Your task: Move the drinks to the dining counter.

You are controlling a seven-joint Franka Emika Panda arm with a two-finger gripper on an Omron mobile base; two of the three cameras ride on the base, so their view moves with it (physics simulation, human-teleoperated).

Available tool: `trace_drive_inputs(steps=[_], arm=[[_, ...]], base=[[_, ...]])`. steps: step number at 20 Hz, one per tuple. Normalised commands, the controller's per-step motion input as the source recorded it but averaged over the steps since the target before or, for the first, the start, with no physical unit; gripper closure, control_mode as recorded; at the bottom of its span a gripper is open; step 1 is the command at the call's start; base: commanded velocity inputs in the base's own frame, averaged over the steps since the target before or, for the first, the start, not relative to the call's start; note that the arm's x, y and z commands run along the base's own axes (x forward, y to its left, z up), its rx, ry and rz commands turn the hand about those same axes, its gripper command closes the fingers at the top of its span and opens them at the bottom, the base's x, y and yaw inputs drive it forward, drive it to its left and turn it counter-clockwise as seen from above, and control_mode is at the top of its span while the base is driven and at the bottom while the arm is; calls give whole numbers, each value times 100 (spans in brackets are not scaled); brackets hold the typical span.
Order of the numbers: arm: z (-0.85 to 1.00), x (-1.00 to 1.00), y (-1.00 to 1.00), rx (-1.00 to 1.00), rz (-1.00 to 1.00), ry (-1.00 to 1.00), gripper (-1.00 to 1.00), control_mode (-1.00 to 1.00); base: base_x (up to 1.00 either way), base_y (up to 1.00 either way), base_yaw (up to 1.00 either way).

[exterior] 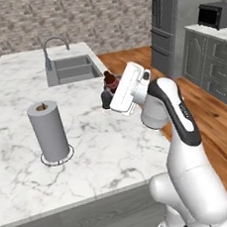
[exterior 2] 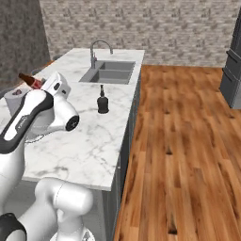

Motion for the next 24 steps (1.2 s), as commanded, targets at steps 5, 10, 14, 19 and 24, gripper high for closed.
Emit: trace_drive_inputs(steps=[5,10,14,19,24], arm=[[-6,31,-5,0,1,46,100,-100],[0,22,0,-1,1,40,100,-100],[-12,21,0,-6,10,28,100,-100],[-27,2,-4,-5,7,27,100,-100],[-18,0,-7,10,8,18,100,-100]], base=[[0,0,0],[0,0,0],[0,0,0],[0,0,0],[0,0,0]])
